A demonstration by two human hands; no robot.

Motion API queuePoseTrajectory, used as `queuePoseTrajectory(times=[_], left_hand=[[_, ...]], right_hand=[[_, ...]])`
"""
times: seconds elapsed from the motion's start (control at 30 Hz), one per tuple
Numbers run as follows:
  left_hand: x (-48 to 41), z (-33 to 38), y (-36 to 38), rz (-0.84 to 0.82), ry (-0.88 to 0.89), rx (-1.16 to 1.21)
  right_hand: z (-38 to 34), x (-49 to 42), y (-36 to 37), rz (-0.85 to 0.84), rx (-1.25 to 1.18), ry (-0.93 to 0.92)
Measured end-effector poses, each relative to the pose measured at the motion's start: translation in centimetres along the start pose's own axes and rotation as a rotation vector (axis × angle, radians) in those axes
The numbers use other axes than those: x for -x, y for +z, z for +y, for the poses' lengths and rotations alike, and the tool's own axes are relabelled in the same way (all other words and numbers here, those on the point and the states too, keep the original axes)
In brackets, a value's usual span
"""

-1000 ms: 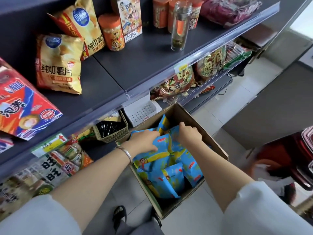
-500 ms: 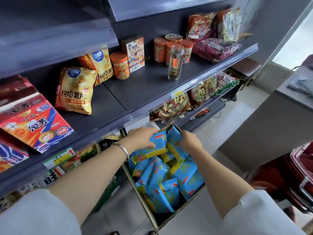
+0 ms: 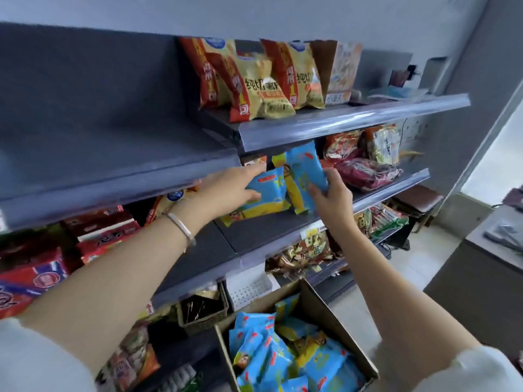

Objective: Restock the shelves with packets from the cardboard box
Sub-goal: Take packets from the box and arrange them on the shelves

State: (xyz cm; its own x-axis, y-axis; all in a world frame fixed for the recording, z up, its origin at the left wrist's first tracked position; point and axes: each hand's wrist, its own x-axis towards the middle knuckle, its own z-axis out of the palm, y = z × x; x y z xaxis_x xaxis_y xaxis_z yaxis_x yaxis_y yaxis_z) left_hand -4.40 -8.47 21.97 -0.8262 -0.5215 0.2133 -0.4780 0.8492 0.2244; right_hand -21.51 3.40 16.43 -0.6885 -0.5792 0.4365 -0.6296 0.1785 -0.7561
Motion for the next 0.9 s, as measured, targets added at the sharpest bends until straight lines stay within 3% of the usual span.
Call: queuePoseTrajectory(times=[0.2,0.4,0.7,0.9], left_hand=[[2.5,-4.0,-9.9,0.208,-0.095,-0.013],[7.6,-12.5,-18.1,0.302,-0.229,-0.028],[19.0,-28.6,-26.2,0.253,-0.454,-0.114],[26.1,-37.4,-28.3,0.218,-0.562,-0.116]], right_hand=[[-10.0,-3.5,3.1,-0.06,-0.001,-0.231],[-19.5,-4.1,8.8,-0.14,0.027,-0.449],[-33.7,-0.5,22.6,-0.402,0.021,-0.646],[-41.3,2.5,31.3,-0.599,0.152,-0.746]])
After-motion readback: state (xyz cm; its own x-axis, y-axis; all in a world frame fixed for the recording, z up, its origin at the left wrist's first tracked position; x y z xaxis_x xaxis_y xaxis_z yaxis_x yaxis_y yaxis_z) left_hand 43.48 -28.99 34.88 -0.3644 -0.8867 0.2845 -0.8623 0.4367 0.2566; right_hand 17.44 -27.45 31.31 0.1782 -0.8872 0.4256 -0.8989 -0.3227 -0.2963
